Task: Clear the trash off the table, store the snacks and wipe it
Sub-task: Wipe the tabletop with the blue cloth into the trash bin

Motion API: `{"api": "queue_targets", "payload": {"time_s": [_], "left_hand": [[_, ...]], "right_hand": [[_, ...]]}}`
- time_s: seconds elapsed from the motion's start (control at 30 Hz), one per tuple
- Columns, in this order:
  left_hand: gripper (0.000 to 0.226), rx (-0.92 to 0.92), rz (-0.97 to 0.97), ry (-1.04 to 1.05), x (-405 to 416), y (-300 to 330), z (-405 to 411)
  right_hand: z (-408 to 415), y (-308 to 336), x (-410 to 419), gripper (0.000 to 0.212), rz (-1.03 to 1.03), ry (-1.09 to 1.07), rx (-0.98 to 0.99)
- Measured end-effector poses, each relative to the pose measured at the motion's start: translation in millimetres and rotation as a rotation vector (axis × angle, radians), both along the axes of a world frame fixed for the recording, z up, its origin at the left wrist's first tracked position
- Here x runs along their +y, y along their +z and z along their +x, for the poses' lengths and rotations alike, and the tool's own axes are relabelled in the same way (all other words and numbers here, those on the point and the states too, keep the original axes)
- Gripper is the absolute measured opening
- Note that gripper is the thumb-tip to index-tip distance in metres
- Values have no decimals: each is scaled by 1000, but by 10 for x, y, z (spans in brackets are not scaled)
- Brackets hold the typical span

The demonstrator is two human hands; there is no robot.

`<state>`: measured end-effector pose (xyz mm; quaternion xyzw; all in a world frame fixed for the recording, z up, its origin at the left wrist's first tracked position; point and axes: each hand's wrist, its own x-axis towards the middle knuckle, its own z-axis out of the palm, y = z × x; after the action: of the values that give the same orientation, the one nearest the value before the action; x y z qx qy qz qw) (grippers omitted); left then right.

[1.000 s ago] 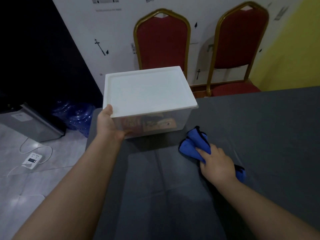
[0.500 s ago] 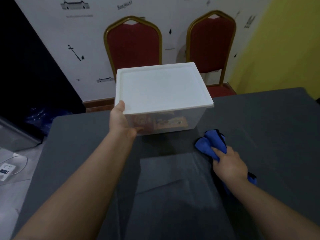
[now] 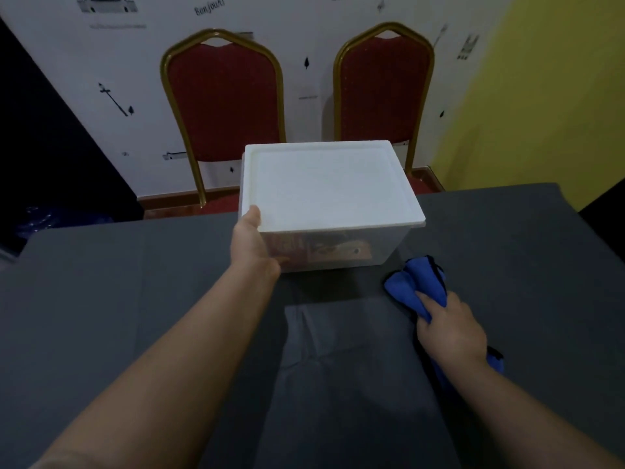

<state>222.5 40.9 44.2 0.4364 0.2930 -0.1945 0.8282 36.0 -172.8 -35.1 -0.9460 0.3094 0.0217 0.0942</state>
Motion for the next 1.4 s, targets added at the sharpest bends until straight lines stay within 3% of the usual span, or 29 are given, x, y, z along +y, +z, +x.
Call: {"api": "queue_targets", "payload": {"time_s": [0.13,0.27,0.43,0.63,0.8,0.9,1.03,1.23,1.4], "left_hand": [[22,18,-13,18,-90,-76,-76],[27,-22,18,12,-82,-154,-79],[68,-122,131,-122,33,-296,-67],[77,-286,505,-199,439,-507,-190],[54,-409,1033,-334,1057,-745,-461],[47,-465,1301,-495,1490,-910,-567],[48,-498,1497,-668,2119,-1003,-510],[50,-516,1672,-794,2995,-1079,-353],[55,-500,1759,-803,3674,-1149,-159]], "right_hand": [[-10,-30,-37,43,3,19,2],[-11,-35,-18,43,-14,13,0],[-4,-25,21,42,-52,27,30],[8,-22,118,39,-54,-8,36],[83,6,410,25,-14,-73,15],[148,24,822,25,28,-42,-6],[248,5,1717,33,13,83,-6],[868,-35,3157,38,-39,328,29],[1070,-23,4083,50,61,614,66]]}}
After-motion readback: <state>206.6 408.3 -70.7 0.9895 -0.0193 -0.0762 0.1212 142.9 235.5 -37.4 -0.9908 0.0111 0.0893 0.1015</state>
